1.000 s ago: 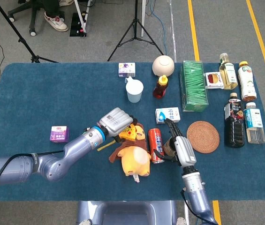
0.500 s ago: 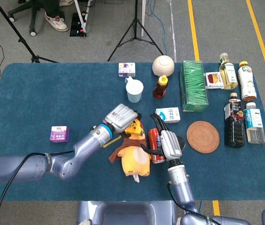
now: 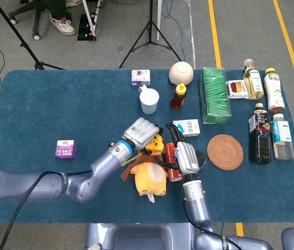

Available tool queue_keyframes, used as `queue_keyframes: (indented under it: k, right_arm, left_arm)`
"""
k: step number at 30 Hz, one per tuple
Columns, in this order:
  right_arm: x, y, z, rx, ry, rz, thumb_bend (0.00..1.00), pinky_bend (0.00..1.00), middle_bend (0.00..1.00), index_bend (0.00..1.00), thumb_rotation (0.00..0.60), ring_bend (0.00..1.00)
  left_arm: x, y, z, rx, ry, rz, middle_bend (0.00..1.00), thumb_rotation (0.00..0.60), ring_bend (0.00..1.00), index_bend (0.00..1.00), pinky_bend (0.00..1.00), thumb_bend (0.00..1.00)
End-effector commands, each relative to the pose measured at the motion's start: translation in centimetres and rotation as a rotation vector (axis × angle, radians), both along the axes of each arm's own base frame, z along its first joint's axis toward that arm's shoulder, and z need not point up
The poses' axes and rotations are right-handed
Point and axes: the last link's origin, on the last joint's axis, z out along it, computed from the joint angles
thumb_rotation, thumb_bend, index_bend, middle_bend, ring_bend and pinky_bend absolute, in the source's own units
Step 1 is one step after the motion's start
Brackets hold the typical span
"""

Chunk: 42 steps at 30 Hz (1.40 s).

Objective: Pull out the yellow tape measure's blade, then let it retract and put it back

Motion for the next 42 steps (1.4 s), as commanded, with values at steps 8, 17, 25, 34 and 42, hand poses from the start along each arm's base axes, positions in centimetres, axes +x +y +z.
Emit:
queue_keyframes:
  k: [8, 17, 25, 34, 42]
  right_arm:
    - [0.1, -0.4, -0.2, -0.005, 0.001, -0.009, 0.27, 0.2, 0.04, 0.0, 0.506, 0.09]
    - [0.0, -0.5, -0.3, -0.014, 0.007, -0.014, 0.27, 0.2, 0.04, 0.0, 0.506, 0.09]
    - [-0.1, -0.6, -0.1, -0.019, 0.008, -0.02, 0.28, 0.2, 0.04, 0.0, 0.507, 0.09]
    - [-0.2, -0.6, -0.2, -0.02, 0.014, -0.023, 0.29, 0.2, 0.04, 0.0, 0.502, 0.09]
    - [-0.5, -0.7, -0.1, -0.02, 0.022, -0.033, 0.33, 0.2, 0.05, 0.0, 0.503, 0.1]
  left_arm:
    - [-0.1, -0.2, -0.1, -0.013, 0.006, 0.004, 0.45, 0.6, 0.45, 0.57, 0.56, 0.34]
    - [-0.7, -0.2, 0.0, -0.03, 0.04, 0.009, 0.45, 0.6, 0.45, 0.57, 0.56, 0.34]
    - [-1.2, 0.0, 0.3, -0.032, 0.048, 0.021, 0.45, 0.6, 0.45, 0.58, 0.56, 0.34]
    - [-1.4, 0.1, 0.5, -0.038, 0.047, 0.026, 0.45, 0.6, 0.45, 0.57, 0.56, 0.34]
    - [-1.7, 0.2, 0.6, -0.04, 0.046, 0.029, 0.45, 0.6, 0.45, 0.57, 0.56, 0.34]
